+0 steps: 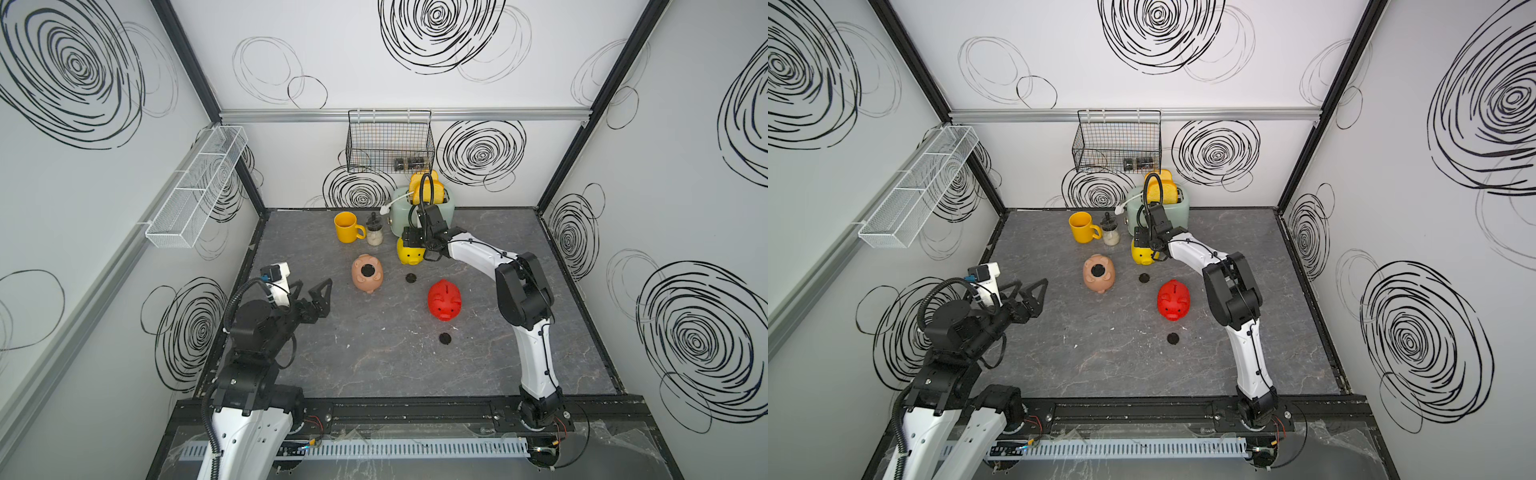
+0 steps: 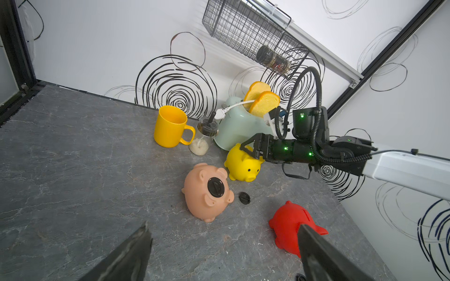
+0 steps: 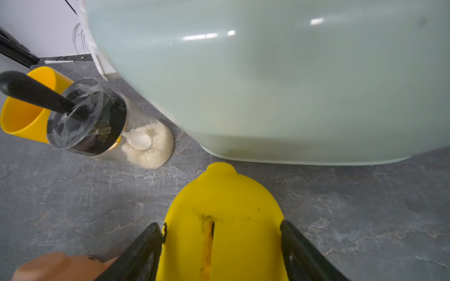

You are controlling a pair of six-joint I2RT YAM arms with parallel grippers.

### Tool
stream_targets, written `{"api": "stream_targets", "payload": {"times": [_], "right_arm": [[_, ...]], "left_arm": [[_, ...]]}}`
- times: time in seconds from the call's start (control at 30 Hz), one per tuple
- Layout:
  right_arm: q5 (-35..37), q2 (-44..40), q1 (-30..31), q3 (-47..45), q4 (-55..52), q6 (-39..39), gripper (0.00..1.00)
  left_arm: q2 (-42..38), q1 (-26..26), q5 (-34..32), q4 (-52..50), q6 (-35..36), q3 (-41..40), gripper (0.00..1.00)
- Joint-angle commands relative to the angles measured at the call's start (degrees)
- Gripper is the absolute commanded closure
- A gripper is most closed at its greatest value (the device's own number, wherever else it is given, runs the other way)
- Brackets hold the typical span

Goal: Close piggy banks
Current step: Move the piggy bank to the center of the board.

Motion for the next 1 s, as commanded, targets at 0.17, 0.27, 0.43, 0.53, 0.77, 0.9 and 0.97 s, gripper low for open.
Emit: {"api": "stream_targets", "payload": {"times": [0.17, 0.27, 0.43, 0.53, 0.77, 0.9, 0.97], "right_arm": [[-1.21, 1.22, 0.69, 1.17, -7.36, 2.68, 0.26], [-1.91, 0.42, 1.29, 0.45, -9.81, 4.15, 0.27], [-2.69, -2.71, 2.57, -3.99, -9.24, 5.05, 0.28], [-2.69, -4.12, 2.9, -5.9, -9.58, 5.23, 0.28], [-2.77, -6.55, 3.85, -8.74, -11.71, 3.92, 0.29], [-3.27, -8.48, 4.74, -10.69, -12.37, 3.9, 0.29], [-3.61, -9.17, 5.06, -11.63, -12.53, 3.91, 0.29]], "left_arm": [[-0.61, 1.35, 1.27, 2.06, 0.96, -0.61, 0.04], [-0.67, 1.71, 1.45, 2.14, 0.91, -0.61, 0.04], [-0.56, 1.73, 1.45, 2.15, 0.9, -0.7, 0.04], [-0.67, 1.64, 1.36, 2.09, 0.81, -0.7, 0.04], [-0.76, 1.37, 1.01, 1.95, 0.77, -0.65, 0.04], [-0.81, 1.03, 0.77, 1.91, 0.74, -0.7, 0.04], [-0.69, 0.87, 0.75, 1.88, 0.75, -0.7, 0.04]]}}
